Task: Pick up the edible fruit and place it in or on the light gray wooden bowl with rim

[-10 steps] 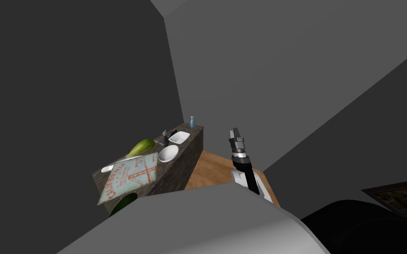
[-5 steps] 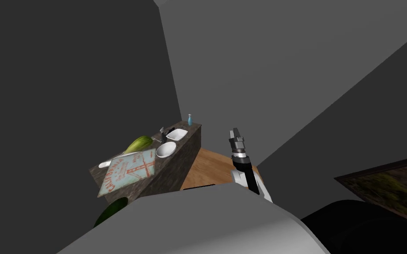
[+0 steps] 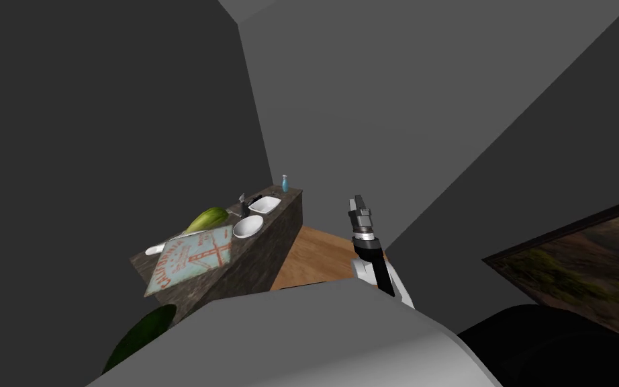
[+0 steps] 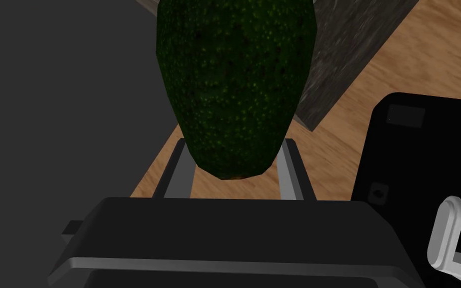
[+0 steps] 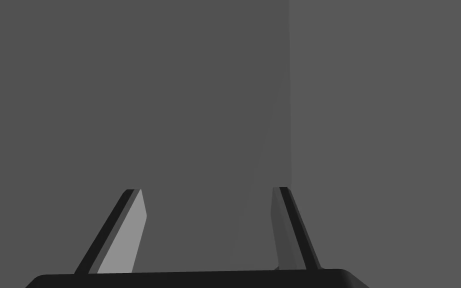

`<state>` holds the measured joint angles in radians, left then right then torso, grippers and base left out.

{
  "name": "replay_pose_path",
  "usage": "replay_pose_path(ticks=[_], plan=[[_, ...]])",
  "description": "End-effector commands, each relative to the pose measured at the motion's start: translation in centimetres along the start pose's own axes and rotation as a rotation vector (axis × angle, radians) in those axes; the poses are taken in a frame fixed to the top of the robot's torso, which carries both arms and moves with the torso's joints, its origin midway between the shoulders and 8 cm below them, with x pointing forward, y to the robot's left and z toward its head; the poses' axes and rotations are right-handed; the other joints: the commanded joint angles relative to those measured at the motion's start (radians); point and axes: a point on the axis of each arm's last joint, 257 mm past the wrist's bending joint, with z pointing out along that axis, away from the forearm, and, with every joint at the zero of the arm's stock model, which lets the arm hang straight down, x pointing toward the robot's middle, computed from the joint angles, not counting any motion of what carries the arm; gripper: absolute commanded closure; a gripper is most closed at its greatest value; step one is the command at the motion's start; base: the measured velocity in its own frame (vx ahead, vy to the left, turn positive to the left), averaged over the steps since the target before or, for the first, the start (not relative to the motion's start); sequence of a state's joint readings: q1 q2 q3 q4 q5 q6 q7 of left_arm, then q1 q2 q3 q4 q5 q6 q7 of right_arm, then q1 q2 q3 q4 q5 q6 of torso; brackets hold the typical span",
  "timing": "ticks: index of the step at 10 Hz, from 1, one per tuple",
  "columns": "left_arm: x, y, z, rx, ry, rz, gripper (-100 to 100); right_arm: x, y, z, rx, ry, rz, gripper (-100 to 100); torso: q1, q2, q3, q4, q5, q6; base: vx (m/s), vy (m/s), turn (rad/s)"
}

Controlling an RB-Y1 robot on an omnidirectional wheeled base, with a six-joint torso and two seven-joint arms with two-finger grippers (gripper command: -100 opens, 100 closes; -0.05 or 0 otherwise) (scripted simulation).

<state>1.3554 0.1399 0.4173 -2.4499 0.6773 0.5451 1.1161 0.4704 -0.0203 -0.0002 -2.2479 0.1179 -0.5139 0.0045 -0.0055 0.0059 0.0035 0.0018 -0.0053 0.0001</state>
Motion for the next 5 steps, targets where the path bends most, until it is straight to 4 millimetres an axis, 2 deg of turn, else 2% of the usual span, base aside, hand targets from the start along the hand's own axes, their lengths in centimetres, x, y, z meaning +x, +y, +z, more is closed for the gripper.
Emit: replay_pose_path(ticks=[1, 3, 5], plan=[[0.6, -1.2, -0.6, 0.041, 0.019, 0.042, 100, 0.0, 0.0, 0.0, 0.0, 0.0, 0.0, 0, 0.0, 0.0, 0.0, 0.0, 0.0, 0.0, -0.01, -0.078, -0.029], [1.8, -3.0, -0.9, 0.098, 0.051, 0.106, 100, 0.0, 0.0, 0.0, 0.0, 0.0, 0.0, 0, -0.003, -0.002, -0.001, -0.001, -0.001, 0.0, 0.044, -0.114, 0.013], [3.2, -3.9, -0.7, 0.128, 0.086, 0.144, 100, 0.0, 0.0, 0.0, 0.0, 0.0, 0.0, 0, -0.008, -0.011, -0.006, -0.002, -0.003, 0.001, 0.166, -0.134, 0.043]])
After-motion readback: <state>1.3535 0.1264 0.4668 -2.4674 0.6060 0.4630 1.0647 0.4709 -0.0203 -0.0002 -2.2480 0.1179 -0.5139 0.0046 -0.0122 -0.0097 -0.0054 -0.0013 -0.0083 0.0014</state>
